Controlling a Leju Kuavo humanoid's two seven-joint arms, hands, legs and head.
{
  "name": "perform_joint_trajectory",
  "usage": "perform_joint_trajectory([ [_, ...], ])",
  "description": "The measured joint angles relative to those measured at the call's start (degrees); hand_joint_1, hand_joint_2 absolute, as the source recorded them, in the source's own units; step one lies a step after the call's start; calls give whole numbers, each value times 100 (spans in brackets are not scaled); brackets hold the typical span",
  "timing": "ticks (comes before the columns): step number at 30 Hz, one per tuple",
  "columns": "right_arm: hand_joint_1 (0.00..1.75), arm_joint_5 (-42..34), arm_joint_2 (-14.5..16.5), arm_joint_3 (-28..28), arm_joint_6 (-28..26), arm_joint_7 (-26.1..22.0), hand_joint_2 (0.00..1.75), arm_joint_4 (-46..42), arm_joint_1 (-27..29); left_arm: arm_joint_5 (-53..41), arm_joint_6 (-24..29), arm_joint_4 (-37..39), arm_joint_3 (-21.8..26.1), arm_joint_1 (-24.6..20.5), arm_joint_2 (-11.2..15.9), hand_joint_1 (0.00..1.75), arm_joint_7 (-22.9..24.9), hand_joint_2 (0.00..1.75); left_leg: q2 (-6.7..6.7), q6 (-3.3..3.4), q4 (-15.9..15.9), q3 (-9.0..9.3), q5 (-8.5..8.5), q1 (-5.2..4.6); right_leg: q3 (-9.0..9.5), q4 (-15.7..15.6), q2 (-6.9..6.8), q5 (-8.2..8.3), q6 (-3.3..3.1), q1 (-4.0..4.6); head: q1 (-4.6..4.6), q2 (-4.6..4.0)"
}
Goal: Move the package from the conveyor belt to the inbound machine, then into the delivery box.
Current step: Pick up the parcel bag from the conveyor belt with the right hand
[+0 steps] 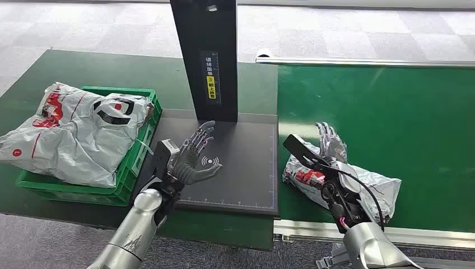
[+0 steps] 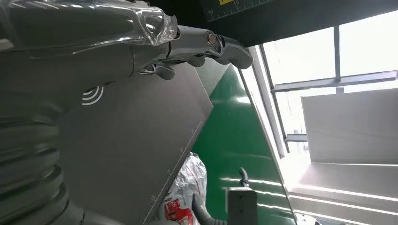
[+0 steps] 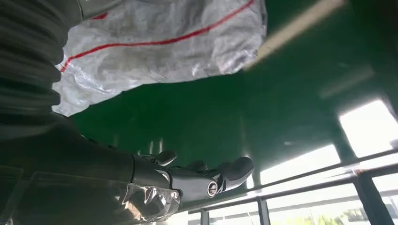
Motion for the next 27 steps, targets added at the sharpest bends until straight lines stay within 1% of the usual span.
perform_joint_trajectory([
  [2,0,67,-7,-13,156,71,175,86,-23,-29,6,1,5,-1,-5,0,12,175,0,0,0,0,0,0,0,0,0,0,0,0,0,0],
  [7,0,334,-42,-82,871,203,175,463,-165,-219,106,0,32,-6,-26,0,111,175,0,0,0,0,0,0,0,0,0,0,0,0,0,0],
  [10,0,447,-45,-106,1085,216,175,604,-241,-290,127,-16,46,0,-34,0,192,175,0,0,0,0,0,0,0,0,0,0,0,0,-1,0],
  [11,4,473,-45,-115,1130,227,175,641,-263,-300,135,-25,51,4,-38,0,209,175,0,0,0,0,0,0,0,0,0,0,0,0,-1,0],
  [14,130,532,-43,-153,1323,281,175,741,-325,-310,154,-37,58,14,-44,0,246,175,0,0,0,0,0,0,0,0,0,0,0,0,-1,0],
  [15,170,542,-42,-166,1406,292,175,773,-342,-310,154,-37,60,15,-48,0,253,175,0,0,0,0,0,0,0,0,0,0,0,0,-1,0],
  [17,175,545,-41,-186,1552,272,175,833,-370,-310,156,-37,61,16,-60,0,260,175,-1,0,0,0,0,0,1,0,-1,0,0,0,-1,0],
  [20,175,530,-40,-208,1685,182,175,896,-415,-310,167,-37,66,16,-80,0,267,175,-1,0,0,0,0,0,1,0,-1,0,0,0,0,0],
  [27,175,515,-40,-255,1728,129,175,977,-476,-310,172,-37,72,21,-97,0,279,175,-1,0,0,0,0,0,0,0,-1,0,0,0,-1,0],
])
